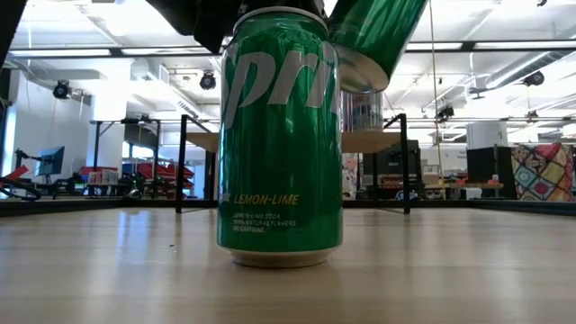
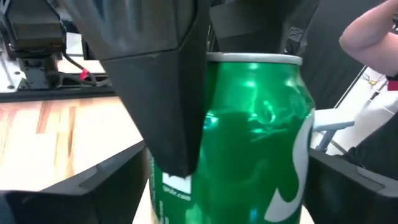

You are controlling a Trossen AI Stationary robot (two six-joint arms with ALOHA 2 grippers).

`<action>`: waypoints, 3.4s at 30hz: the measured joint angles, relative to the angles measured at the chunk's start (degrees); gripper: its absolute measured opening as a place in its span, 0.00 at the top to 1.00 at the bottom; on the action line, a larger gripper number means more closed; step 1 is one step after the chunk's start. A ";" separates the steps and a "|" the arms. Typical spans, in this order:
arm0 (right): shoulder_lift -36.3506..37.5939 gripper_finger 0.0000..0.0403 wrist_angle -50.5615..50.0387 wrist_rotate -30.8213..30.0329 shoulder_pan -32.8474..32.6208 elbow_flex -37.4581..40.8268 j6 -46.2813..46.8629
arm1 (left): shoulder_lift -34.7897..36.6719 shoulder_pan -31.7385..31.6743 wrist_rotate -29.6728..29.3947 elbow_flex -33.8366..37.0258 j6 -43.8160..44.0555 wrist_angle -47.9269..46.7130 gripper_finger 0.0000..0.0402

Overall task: Place canned beverage on shelf
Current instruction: Put the bottom right green soda can on the shelf

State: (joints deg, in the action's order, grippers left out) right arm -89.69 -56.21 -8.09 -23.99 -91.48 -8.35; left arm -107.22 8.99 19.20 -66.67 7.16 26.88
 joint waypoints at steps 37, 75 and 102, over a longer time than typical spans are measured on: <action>16.89 0.19 -7.56 -31.30 -12.87 19.52 45.27 | 6.33 -0.95 -12.02 3.66 -6.16 -3.97 0.23; 42.55 0.19 67.69 -50.55 -3.19 76.74 33.58 | 1.30 -53.34 22.38 4.80 -5.68 21.15 0.27; 53.18 0.19 67.67 -48.12 4.55 76.89 22.26 | -2.67 -56.78 18.86 4.44 -8.98 24.71 0.25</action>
State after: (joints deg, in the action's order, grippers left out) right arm -36.51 11.46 -56.21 -19.44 -14.59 13.91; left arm -109.89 -47.79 38.06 -62.24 -1.82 51.59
